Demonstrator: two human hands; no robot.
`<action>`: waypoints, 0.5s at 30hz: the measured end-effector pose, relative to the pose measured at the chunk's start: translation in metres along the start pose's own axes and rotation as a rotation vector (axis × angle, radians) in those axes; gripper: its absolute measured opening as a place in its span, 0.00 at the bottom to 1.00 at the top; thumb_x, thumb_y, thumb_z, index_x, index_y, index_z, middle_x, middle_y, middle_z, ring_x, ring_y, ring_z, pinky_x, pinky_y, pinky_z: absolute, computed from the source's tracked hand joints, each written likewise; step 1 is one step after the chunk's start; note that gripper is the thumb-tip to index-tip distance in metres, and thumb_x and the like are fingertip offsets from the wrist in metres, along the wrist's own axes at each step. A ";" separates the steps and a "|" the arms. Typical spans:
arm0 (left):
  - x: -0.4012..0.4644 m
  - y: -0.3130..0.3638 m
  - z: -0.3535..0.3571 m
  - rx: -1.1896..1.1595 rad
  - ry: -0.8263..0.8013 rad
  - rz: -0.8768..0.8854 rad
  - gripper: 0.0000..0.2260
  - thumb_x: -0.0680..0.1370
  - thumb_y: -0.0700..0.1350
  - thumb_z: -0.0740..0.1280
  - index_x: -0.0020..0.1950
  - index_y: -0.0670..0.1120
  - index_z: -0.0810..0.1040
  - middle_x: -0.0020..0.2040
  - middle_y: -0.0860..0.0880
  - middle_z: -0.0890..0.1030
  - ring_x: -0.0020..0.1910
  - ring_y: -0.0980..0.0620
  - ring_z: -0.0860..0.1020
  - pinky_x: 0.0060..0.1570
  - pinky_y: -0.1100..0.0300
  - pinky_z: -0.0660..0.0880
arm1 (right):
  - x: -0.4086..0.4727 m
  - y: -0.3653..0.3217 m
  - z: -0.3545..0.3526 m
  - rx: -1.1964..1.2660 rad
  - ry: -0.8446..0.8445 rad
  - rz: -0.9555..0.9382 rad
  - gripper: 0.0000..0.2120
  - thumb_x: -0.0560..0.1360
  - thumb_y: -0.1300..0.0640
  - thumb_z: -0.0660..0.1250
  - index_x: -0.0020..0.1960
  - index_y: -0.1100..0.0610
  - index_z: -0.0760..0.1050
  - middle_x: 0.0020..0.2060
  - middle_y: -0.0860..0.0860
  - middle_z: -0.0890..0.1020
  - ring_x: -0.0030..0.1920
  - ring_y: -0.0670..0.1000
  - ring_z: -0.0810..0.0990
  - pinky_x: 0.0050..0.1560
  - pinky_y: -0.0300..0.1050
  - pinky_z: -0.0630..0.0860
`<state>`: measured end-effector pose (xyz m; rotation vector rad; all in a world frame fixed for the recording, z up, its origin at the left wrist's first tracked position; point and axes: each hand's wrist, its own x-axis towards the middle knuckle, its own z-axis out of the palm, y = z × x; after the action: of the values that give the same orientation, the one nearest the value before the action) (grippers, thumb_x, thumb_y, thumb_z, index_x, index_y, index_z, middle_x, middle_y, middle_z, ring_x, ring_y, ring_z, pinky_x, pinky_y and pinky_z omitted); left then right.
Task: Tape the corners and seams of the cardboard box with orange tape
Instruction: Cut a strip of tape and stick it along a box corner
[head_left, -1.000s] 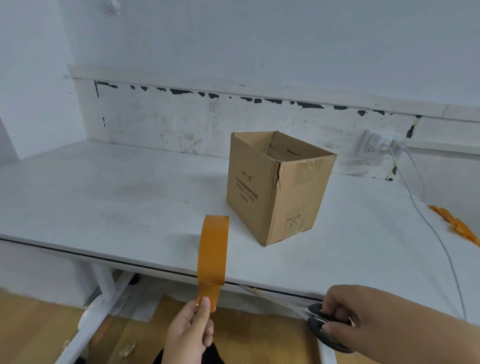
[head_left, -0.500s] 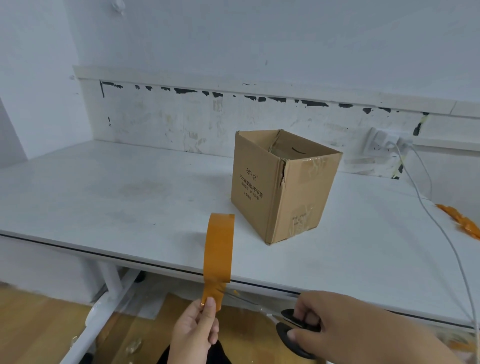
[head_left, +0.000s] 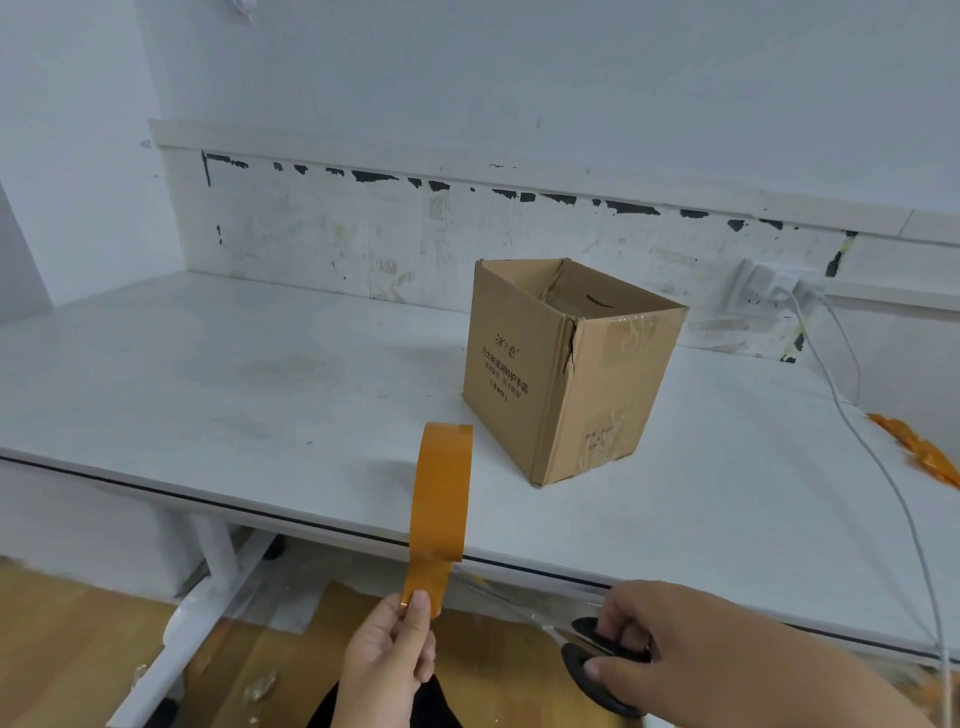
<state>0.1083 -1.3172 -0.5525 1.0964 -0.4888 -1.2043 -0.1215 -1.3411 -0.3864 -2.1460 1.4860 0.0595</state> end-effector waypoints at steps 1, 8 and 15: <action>0.000 0.001 0.000 0.008 0.000 -0.002 0.18 0.65 0.52 0.71 0.44 0.39 0.79 0.26 0.48 0.72 0.23 0.55 0.69 0.24 0.61 0.66 | 0.001 -0.002 0.000 -0.005 -0.006 -0.004 0.21 0.55 0.26 0.59 0.43 0.35 0.72 0.41 0.35 0.80 0.42 0.37 0.78 0.44 0.35 0.73; -0.001 0.002 -0.001 0.040 0.002 -0.018 0.20 0.65 0.53 0.71 0.44 0.37 0.78 0.24 0.46 0.70 0.23 0.53 0.69 0.25 0.61 0.67 | 0.011 -0.025 -0.005 -0.077 -0.058 -0.041 0.19 0.65 0.31 0.62 0.46 0.43 0.73 0.42 0.41 0.80 0.44 0.41 0.77 0.44 0.37 0.72; -0.004 0.008 0.001 0.066 0.008 -0.022 0.17 0.67 0.51 0.69 0.43 0.37 0.78 0.23 0.46 0.70 0.22 0.52 0.69 0.27 0.58 0.66 | 0.019 -0.052 -0.014 -0.193 -0.033 -0.111 0.18 0.68 0.36 0.63 0.47 0.49 0.73 0.43 0.46 0.79 0.40 0.44 0.74 0.38 0.39 0.69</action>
<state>0.1106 -1.3145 -0.5445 1.1652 -0.5138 -1.2098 -0.0713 -1.3505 -0.3601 -2.3654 1.3886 0.2058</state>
